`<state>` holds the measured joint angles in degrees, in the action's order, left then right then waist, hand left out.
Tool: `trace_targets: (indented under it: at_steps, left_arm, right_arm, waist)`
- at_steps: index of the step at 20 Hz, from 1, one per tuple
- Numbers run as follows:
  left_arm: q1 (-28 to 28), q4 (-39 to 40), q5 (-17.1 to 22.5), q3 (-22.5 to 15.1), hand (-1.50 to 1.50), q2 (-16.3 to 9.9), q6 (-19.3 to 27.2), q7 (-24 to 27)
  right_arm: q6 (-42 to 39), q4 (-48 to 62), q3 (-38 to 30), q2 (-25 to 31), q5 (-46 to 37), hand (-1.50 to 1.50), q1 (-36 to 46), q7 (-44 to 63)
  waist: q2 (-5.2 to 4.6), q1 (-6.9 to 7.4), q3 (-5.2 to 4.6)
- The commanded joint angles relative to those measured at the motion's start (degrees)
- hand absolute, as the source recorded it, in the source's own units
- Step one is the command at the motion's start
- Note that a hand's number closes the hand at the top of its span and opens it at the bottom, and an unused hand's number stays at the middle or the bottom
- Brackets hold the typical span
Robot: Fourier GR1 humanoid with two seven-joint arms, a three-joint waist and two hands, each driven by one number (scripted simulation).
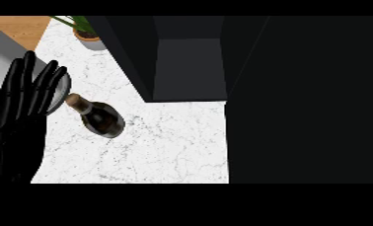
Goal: Pick up the wine, place it into the cabinet and close the cabinet
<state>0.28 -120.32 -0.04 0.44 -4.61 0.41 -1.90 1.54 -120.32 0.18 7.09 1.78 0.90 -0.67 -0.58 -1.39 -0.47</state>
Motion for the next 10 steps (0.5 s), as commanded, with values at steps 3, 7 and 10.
trace_targets:
  at_steps: [3,7,10]
  left_arm:
    - [2.68,0.41,9.62,-4.8,-1.5,-3.69,-13.72,3.89]
    - [4.75,4.04,21.45,-13.09,-1.5,-3.63,-23.0,-1.93]
    - [9.49,0.95,30.56,-10.59,-1.5,-8.57,-28.67,-3.96]
  right_arm:
    - [-0.83,-3.21,2.77,-0.19,-1.42,-1.5,-3.43,1.23]
    - [-6.89,-3.87,9.46,0.12,3.29,-1.5,-7.06,3.99]
    - [-9.13,-6.88,7.03,2.39,7.27,-1.5,-11.26,5.25]
  waist:
    - [0.74,1.11,0.38]
    - [0.39,-0.26,0.24]
    - [0.85,0.98,0.42]
